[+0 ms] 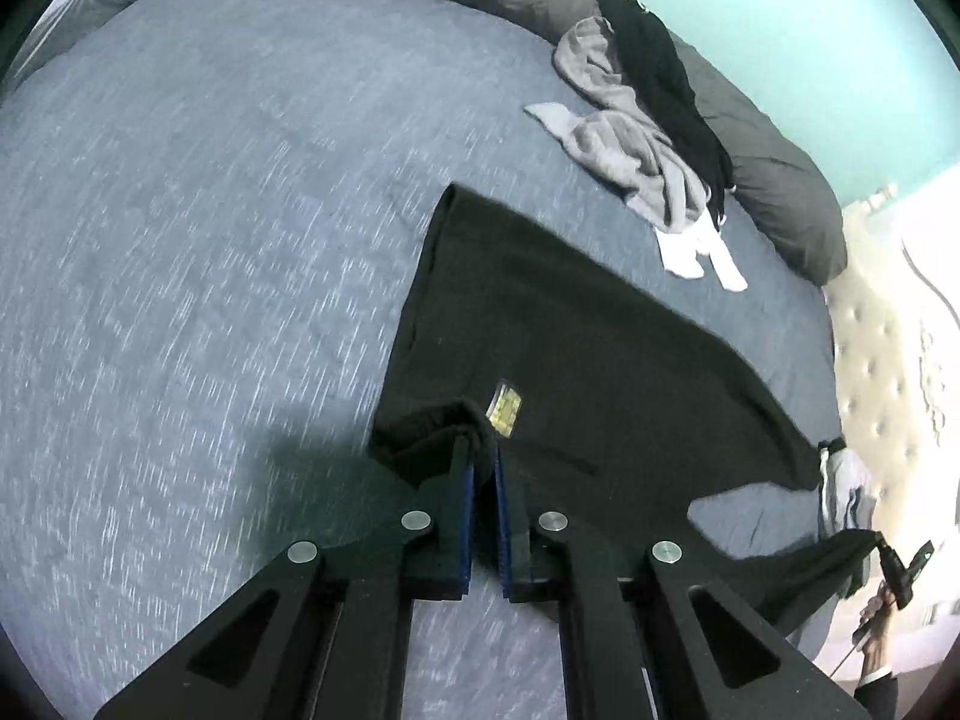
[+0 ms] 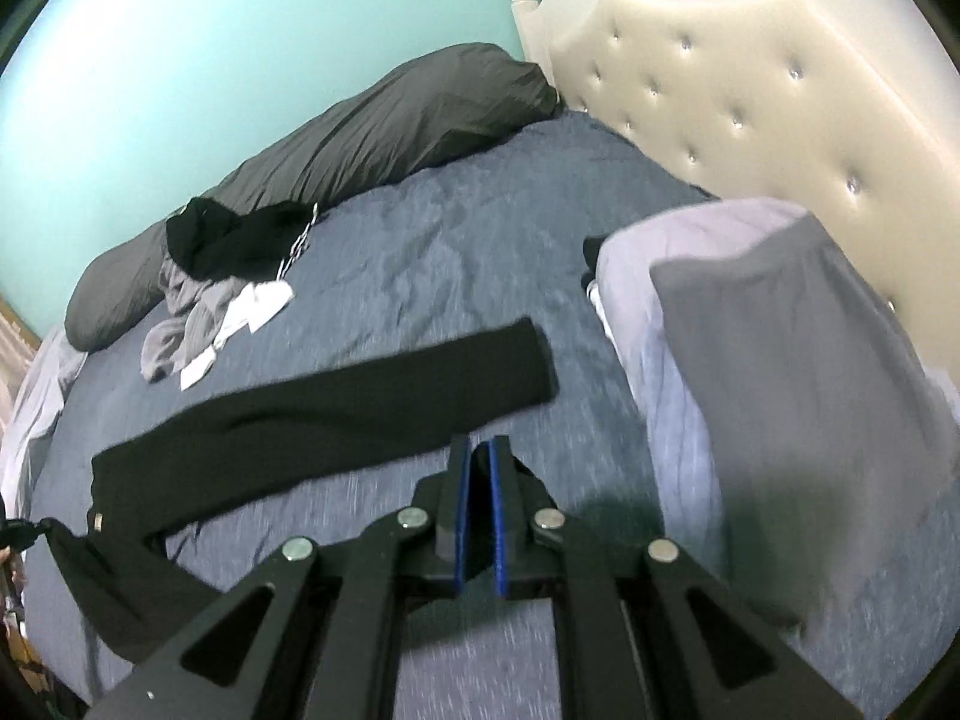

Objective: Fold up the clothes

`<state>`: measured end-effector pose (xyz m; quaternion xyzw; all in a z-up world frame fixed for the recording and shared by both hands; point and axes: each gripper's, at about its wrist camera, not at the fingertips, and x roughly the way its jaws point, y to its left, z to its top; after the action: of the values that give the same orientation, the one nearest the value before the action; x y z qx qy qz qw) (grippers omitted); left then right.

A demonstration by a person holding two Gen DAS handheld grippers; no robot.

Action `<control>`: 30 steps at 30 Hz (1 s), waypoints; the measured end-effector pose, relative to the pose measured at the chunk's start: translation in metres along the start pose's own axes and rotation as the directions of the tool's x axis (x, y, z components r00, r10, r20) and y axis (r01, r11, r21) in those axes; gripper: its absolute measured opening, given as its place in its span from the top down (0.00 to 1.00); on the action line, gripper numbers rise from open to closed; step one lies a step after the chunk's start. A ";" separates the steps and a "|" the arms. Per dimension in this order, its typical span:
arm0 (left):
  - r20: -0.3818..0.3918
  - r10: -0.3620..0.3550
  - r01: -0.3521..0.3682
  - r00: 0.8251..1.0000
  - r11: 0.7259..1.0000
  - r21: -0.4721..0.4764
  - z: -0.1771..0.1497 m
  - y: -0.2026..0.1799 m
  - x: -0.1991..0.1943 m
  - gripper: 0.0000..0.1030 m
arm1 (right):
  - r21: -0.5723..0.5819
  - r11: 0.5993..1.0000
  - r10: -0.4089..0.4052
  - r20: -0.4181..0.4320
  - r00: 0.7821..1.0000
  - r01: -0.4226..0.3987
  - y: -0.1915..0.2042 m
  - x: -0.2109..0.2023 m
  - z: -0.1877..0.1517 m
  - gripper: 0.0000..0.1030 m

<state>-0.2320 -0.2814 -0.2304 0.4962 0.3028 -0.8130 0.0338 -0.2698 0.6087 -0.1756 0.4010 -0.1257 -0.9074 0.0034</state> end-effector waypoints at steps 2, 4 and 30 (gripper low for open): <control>0.007 -0.006 0.006 1.000 1.000 -0.013 0.015 -0.004 0.004 0.94 | 0.002 1.000 -0.009 0.008 1.000 0.008 0.002 0.011 0.018 0.95; 0.009 -0.001 0.001 1.000 1.000 -0.020 0.031 -0.007 0.009 0.94 | 0.007 1.000 -0.022 0.009 1.000 0.022 0.002 0.024 0.033 0.95; 0.008 -0.057 0.057 0.998 0.987 -0.153 0.161 -0.011 0.115 0.94 | 0.023 0.983 -0.179 -0.042 0.983 0.180 0.006 0.201 0.133 0.95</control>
<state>-0.4207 -0.3290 -0.2685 0.4819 0.3784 -0.7888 0.0491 -0.5029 0.6115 -0.2343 0.4285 -0.1011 -0.8942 -0.0812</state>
